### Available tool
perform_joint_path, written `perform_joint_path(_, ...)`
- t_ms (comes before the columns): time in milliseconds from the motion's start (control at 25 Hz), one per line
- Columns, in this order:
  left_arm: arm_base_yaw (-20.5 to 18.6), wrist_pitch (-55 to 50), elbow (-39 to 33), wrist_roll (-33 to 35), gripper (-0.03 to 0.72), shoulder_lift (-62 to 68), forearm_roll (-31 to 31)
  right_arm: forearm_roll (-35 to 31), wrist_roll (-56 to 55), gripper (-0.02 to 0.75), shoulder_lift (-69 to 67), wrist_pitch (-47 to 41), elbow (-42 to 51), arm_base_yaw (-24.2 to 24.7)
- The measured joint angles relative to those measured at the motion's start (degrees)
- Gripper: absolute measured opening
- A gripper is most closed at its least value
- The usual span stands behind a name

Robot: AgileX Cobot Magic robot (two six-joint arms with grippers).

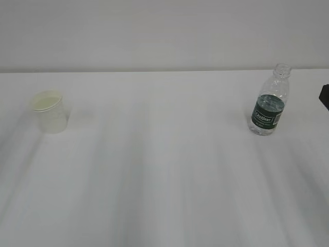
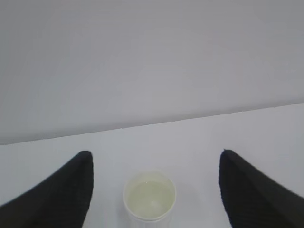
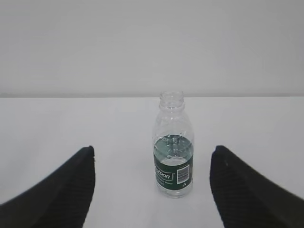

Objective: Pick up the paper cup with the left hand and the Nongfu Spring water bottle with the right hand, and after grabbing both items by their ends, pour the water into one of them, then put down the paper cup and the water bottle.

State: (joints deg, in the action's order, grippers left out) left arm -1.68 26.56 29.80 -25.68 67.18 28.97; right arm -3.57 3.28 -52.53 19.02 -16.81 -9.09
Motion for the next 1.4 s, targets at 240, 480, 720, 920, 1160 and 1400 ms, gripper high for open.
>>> perform_joint_path(240, 2.9, -7.9, -0.2, -6.8, 0.584, -9.0, 3.2, 0.0, 2.5, 0.564, 5.8, -10.3, -2.1, 0.0)
perform_joint_path(480, 6.1, -22.7, -0.4, -7.6, 0.581, -19.7, 3.2, 0.0, 3.0, 0.564, 12.6, -20.0, -3.8, 0.0)
perform_joint_path(720, 6.6, -32.1, -0.5, -7.6, 0.578, -30.1, 2.5, -0.6, 2.9, 0.564, 21.1, -30.6, -4.6, 0.0)
perform_joint_path(920, 6.6, -40.8, -0.5, -7.7, 0.577, -36.6, -2.6, -0.3, 2.8, 0.564, 27.7, -41.6, -7.0, 0.0)
perform_joint_path(1160, 6.6, -50.7, -0.5, -5.3, 0.577, -42.0, -9.8, 1.2, 2.7, 0.564, 33.0, -53.0, -12.4, 0.0)
perform_joint_path(1400, 6.6, -59.8, -0.5, 15.5, 0.577, -46.0, -30.5, 5.0, -1.4, 0.564, 35.9, -65.1, -14.5, 0.0)
